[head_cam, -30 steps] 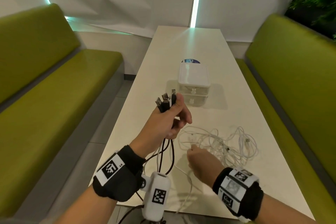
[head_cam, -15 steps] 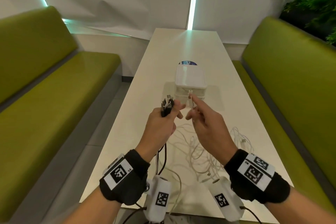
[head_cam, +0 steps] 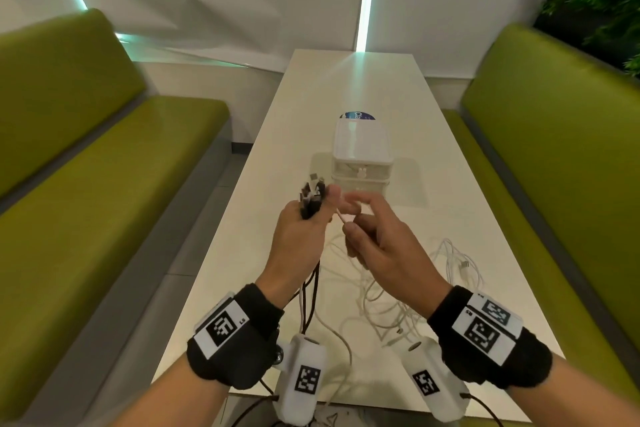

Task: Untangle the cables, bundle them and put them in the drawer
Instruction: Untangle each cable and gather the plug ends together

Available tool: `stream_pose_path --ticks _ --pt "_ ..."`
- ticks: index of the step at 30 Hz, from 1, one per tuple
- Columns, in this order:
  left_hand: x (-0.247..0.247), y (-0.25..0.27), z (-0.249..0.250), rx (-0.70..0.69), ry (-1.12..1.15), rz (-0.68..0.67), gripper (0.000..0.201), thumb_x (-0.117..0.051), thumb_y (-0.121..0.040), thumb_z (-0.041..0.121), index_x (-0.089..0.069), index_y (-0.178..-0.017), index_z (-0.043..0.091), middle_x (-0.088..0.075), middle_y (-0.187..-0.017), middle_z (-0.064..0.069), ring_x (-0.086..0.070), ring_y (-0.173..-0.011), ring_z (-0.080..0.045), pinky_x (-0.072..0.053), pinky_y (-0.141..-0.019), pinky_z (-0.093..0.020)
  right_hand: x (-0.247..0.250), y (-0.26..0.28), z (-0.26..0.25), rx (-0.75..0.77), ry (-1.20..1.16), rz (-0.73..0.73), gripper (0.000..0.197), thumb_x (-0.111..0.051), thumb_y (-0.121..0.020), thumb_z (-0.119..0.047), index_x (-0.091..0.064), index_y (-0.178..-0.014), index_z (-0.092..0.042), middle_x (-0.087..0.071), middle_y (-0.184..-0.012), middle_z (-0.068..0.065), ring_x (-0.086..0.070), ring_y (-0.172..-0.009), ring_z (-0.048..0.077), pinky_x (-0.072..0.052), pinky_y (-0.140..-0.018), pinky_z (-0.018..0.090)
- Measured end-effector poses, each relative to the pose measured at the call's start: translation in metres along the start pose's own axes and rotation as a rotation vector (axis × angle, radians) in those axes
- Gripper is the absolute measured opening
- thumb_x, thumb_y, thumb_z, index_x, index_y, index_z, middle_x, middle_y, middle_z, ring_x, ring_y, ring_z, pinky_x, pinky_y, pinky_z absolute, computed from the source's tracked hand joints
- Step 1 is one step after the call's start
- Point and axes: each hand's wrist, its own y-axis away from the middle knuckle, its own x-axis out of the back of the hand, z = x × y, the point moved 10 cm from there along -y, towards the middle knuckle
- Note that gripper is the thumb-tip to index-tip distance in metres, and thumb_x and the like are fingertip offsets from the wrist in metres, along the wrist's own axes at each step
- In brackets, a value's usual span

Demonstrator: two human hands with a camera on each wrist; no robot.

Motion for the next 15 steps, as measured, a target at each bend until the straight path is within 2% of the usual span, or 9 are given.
stream_pose_path --ticks 2,4,5,7,9,11,13,14,15 --pt "0.002 0.002 0.002 -0.031 0.105 0.059 0.045 -0.045 -0.091 0.051 -0.067 -0.067 0.02 -0.074 -0.084 -0.003 -0.07 -0.093 -0.016 -0.046 -0.093 -0.029 0.004 0.0 -0.002 0.037 0.05 0.003 0.023 -0.052 -0.099 -0.016 -0.047 -0.119 -0.026 -0.055 -0.059 0.002 -0.051 -0.056 0.02 -0.043 -0.057 0.034" --pt "0.004 0.004 0.008 -0.06 0.232 0.094 0.048 -0.041 -0.096 0.044 -0.054 -0.063 0.012 -0.066 -0.065 -0.004 -0.072 -0.084 -0.026 -0.049 -0.092 -0.032 0.003 0.0 0.0 0.045 0.097 -0.022 0.02 -0.053 -0.098 -0.022 -0.045 -0.116 -0.029 -0.052 -0.058 0.006 -0.049 -0.055 0.026 -0.043 -0.058 0.037" --pt "0.007 0.004 0.012 -0.071 0.279 0.113 0.048 -0.038 -0.098 0.042 -0.047 -0.061 0.012 -0.056 -0.055 -0.002 -0.071 -0.074 -0.029 -0.051 -0.09 -0.035 0.002 0.001 0.005 0.045 0.129 -0.04 0.017 -0.053 -0.098 -0.027 -0.045 -0.113 -0.03 -0.05 -0.057 0.004 -0.048 -0.054 0.024 -0.042 -0.057 0.036" --pt "0.017 0.004 0.02 -0.092 0.346 0.164 0.049 -0.039 -0.096 0.045 -0.039 -0.058 0.015 -0.035 -0.049 0.001 -0.057 -0.046 -0.027 -0.057 -0.076 -0.041 0.007 0.002 0.018 0.02 0.187 -0.042 0.008 -0.053 -0.096 -0.039 -0.053 -0.099 -0.033 -0.05 -0.057 0.001 -0.048 -0.055 0.02 -0.042 -0.057 0.035" --pt "0.031 0.003 0.029 -0.114 0.361 0.204 0.049 -0.04 -0.092 0.05 -0.036 -0.057 0.016 -0.027 -0.05 0.001 -0.034 -0.037 -0.017 -0.053 -0.054 -0.035 0.015 0.003 0.035 -0.04 0.174 -0.038 0.025 -0.053 -0.091 -0.053 -0.058 -0.08 -0.031 -0.056 -0.06 0.004 -0.051 -0.058 0.022 -0.044 -0.06 0.037" --pt "0.034 0.002 0.033 -0.13 0.32 0.183 0.046 -0.041 -0.091 0.049 -0.037 -0.059 0.017 -0.028 -0.051 0.003 -0.025 -0.04 -0.013 -0.038 -0.043 -0.028 0.018 0.004 0.043 -0.066 0.173 -0.05 0.037 -0.056 -0.09 -0.054 -0.06 -0.068 -0.024 -0.058 -0.058 -0.001 -0.052 -0.055 0.015 -0.043 -0.057 0.03" --pt "0.024 0.002 0.034 -0.126 0.213 0.083 0.04 -0.048 -0.089 0.048 -0.045 -0.058 0.021 -0.034 -0.052 0.008 -0.026 -0.042 -0.01 -0.027 -0.042 -0.027 0.016 0.002 0.044 -0.067 0.157 -0.064 0.039 -0.058 -0.088 -0.049 -0.06 -0.064 -0.019 -0.053 -0.054 -0.008 -0.048 -0.049 0.01 -0.039 -0.053 0.02" --pt "0.015 0.001 0.031 -0.13 0.135 0.023 0.036 -0.054 -0.087 0.046 -0.052 -0.06 0.022 -0.04 -0.052 0.01 -0.03 -0.042 -0.009 -0.027 -0.043 -0.027 0.015 0.0 0.042 -0.068 0.127 -0.055 0.039 -0.058 -0.087 -0.049 -0.059 -0.065 -0.017 -0.051 -0.054 -0.007 -0.048 -0.048 0.013 -0.039 -0.053 0.021" --pt "0.007 0.0 0.028 -0.158 0.051 -0.033 0.03 -0.062 -0.084 0.042 -0.059 -0.065 0.02 -0.049 -0.055 0.01 -0.038 -0.044 -0.008 -0.033 -0.045 -0.025 0.015 -0.002 0.039 -0.06 0.099 -0.041 0.04 -0.057 -0.087 -0.049 -0.059 -0.067 -0.015 -0.051 -0.055 -0.006 -0.047 -0.048 0.014 -0.039 -0.053 0.022"
